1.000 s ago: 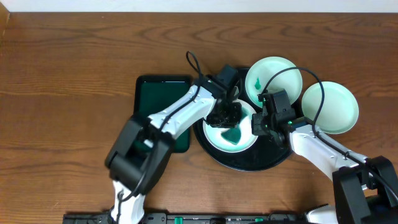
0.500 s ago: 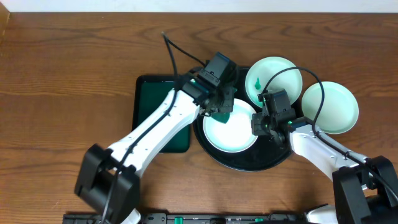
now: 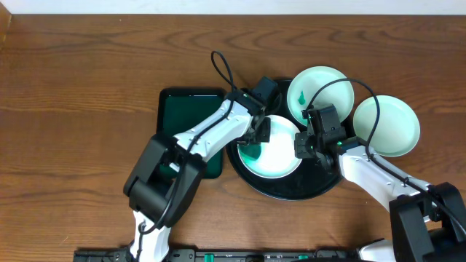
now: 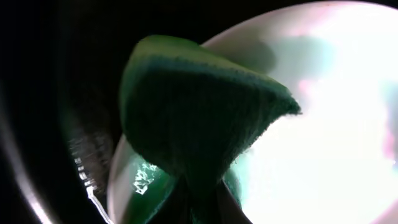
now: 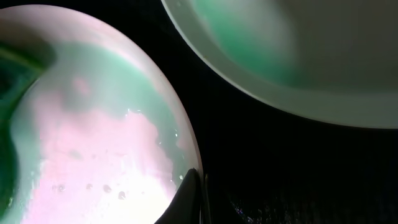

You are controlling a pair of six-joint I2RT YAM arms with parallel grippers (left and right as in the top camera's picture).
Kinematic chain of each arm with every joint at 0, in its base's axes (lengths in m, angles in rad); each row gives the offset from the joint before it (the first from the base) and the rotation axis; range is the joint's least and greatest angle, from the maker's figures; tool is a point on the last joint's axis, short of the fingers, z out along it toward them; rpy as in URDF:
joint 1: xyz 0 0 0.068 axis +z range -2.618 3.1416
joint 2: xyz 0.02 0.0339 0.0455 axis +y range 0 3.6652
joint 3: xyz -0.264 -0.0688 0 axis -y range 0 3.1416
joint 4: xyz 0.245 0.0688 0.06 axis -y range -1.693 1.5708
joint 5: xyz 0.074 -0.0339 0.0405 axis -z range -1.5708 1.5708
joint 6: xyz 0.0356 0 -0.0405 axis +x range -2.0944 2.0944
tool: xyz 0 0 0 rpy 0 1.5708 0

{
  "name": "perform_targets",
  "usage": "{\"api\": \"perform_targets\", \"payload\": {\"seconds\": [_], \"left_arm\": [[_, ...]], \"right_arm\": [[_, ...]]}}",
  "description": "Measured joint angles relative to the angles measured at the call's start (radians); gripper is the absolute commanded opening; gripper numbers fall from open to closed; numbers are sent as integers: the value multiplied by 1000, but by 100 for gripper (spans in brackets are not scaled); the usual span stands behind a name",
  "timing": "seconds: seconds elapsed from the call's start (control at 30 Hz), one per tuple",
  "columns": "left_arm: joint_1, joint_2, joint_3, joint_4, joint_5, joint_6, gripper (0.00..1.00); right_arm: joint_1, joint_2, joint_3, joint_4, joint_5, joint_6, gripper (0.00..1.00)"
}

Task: Clean dirty plates on tray and stack at the side
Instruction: 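Keep wiping the white plate surface with the sponge in the left gripper, then carry the sponge left and drop it onto the dark green tray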

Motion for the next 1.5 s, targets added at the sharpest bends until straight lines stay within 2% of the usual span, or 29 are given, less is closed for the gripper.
{"api": "perform_targets", "payload": {"seconds": [0.27, 0.5, 0.63, 0.77, 1.0, 1.3, 1.5], "left_arm": [[-6, 11, 6, 7, 66, 0, 7], [-36, 11, 6, 37, 221, -3, 7], [-56, -8, 6, 37, 257, -3, 7], [-59, -97, 6, 24, 189, -3, 7], [-58, -245, 21, 3, -32, -3, 7], [-58, -181, 8, 4, -143, -21, 7], [-58, -51, 3, 27, -133, -44, 7]], "right_arm": [[0, 0, 0, 2, 4, 0, 1], [0, 0, 0, 2, 8, 0, 1], [0, 0, 0, 2, 8, 0, 1], [0, 0, 0, 2, 7, 0, 1], [0, 0, 0, 2, 7, 0, 1], [0, 0, 0, 2, 0, 0, 1], [0, 0, 0, 2, -5, 0, 1]]}}
